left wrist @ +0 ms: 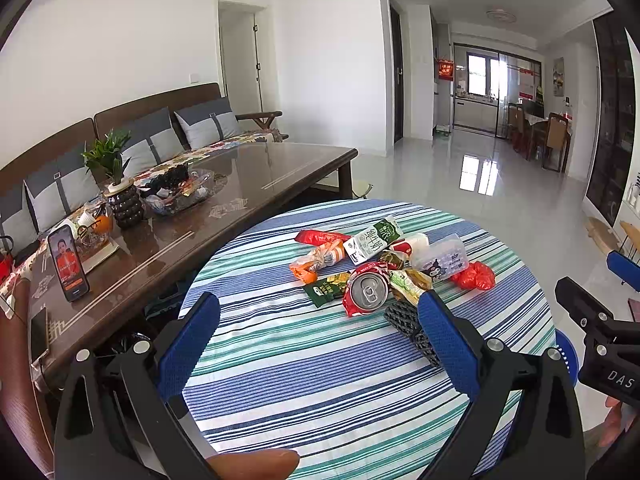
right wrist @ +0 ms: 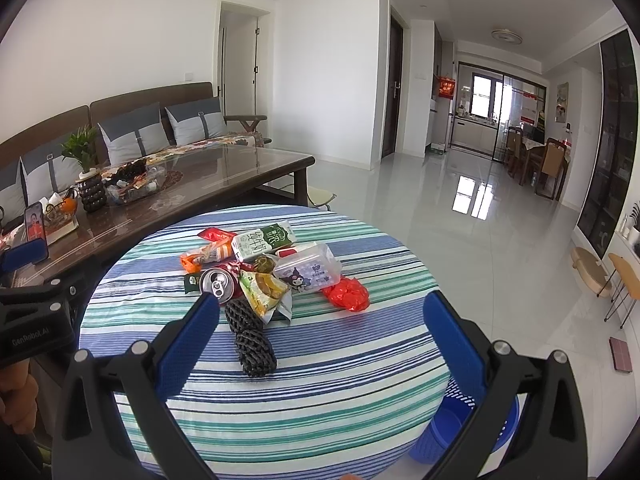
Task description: Collect trash
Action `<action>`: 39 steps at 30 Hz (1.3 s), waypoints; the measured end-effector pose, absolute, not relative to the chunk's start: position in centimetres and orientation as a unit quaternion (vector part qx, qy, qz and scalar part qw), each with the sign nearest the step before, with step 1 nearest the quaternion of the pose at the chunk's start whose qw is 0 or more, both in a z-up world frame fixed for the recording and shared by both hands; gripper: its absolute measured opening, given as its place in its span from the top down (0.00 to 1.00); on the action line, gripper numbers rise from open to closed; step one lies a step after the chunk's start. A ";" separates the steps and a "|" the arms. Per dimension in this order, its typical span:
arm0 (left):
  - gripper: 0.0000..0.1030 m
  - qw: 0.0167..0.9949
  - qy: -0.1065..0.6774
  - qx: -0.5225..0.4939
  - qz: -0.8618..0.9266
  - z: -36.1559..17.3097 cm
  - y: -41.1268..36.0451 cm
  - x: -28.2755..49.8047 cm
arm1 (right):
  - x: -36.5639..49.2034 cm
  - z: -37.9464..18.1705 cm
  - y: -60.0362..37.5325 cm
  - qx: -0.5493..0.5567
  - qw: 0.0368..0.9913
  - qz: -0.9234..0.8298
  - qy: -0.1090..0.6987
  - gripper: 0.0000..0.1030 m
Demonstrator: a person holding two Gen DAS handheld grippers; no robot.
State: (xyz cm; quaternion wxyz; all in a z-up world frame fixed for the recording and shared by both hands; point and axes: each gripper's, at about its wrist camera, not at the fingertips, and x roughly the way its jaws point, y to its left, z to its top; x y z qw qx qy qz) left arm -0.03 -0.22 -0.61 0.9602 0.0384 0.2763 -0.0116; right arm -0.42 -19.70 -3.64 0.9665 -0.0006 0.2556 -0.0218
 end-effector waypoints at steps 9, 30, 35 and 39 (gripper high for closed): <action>0.05 0.960 0.277 0.039 -0.010 -0.6 -0.1 0.0 | -0.2 -3.4 -19.7 -0.001 0.966 -0.023 0.256 0.05; 0.05 0.958 0.283 0.042 -0.009 -1.4 0.7 0.2 | -0.3 -4.4 -19.8 -0.001 0.964 -0.025 0.264 0.05; 0.05 0.958 0.283 0.041 -0.008 -1.4 0.7 0.2 | -0.2 -4.4 -19.9 -0.001 0.964 -0.026 0.265 0.05; 0.05 0.958 0.283 0.042 -0.008 -1.4 0.7 0.1 | -0.2 -4.3 -19.8 -0.001 0.964 -0.026 0.265 0.05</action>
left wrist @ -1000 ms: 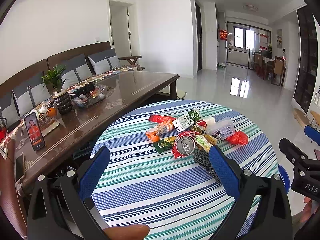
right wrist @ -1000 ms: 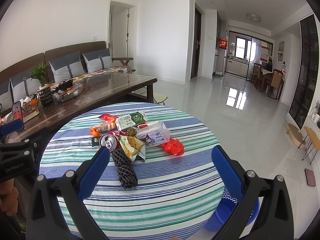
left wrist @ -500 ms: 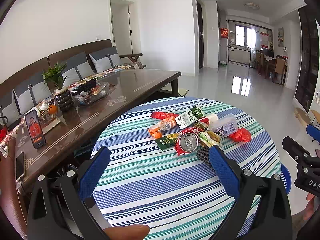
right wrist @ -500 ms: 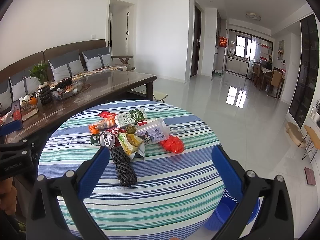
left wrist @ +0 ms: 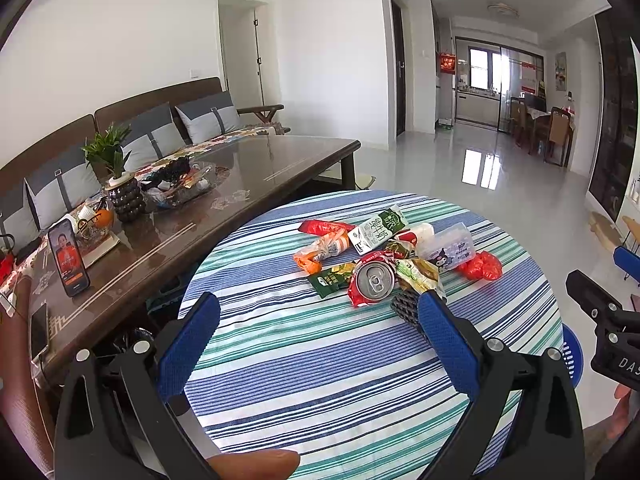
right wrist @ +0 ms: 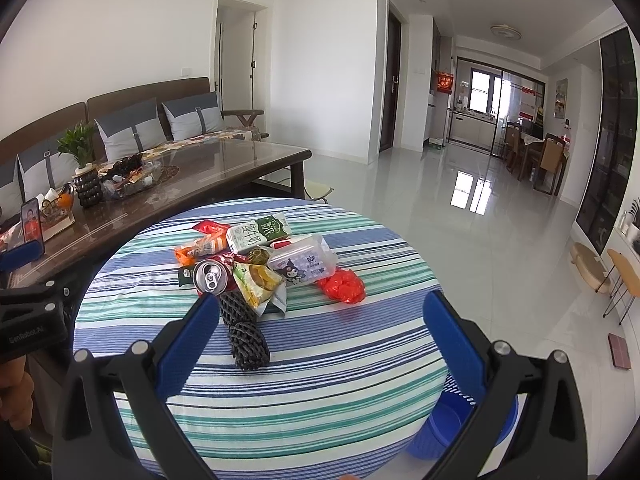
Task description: Collect trash
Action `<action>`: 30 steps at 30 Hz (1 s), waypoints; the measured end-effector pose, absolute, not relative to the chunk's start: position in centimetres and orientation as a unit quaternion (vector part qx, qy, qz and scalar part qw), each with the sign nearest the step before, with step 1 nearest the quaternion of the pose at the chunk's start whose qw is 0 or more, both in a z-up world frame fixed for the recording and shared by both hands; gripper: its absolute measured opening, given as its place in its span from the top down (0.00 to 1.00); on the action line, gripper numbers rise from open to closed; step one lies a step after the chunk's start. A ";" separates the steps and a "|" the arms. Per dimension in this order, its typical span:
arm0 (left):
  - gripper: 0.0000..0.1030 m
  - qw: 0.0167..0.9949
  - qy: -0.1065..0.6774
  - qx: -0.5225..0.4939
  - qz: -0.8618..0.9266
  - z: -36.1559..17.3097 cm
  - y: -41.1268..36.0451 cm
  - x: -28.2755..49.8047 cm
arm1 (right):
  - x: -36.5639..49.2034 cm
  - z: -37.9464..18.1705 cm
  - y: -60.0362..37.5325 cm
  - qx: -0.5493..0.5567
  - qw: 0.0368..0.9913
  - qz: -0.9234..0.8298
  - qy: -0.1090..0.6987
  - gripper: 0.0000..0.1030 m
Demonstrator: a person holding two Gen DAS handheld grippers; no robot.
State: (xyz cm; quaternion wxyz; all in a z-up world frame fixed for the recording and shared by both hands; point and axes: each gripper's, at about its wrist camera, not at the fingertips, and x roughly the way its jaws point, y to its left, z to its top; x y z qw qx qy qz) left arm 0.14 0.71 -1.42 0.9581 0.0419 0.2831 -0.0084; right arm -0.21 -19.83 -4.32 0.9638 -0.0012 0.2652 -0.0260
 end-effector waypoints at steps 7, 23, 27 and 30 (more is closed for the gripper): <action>0.05 0.956 0.289 0.045 -0.008 -2.2 0.3 0.2 | -0.1 -4.5 -20.1 0.002 0.963 -0.029 0.267 0.05; 0.05 0.956 0.289 0.045 -0.008 -2.4 0.3 0.3 | 0.0 -4.4 -19.9 -0.004 0.962 -0.025 0.271 0.05; 0.05 0.956 0.291 0.045 -0.007 -2.7 0.5 0.3 | 0.0 -4.4 -19.9 -0.004 0.962 -0.026 0.271 0.05; 0.05 0.956 0.291 0.043 -0.008 -2.8 0.9 0.3 | 0.0 -4.4 -19.8 -0.004 0.962 -0.026 0.271 0.05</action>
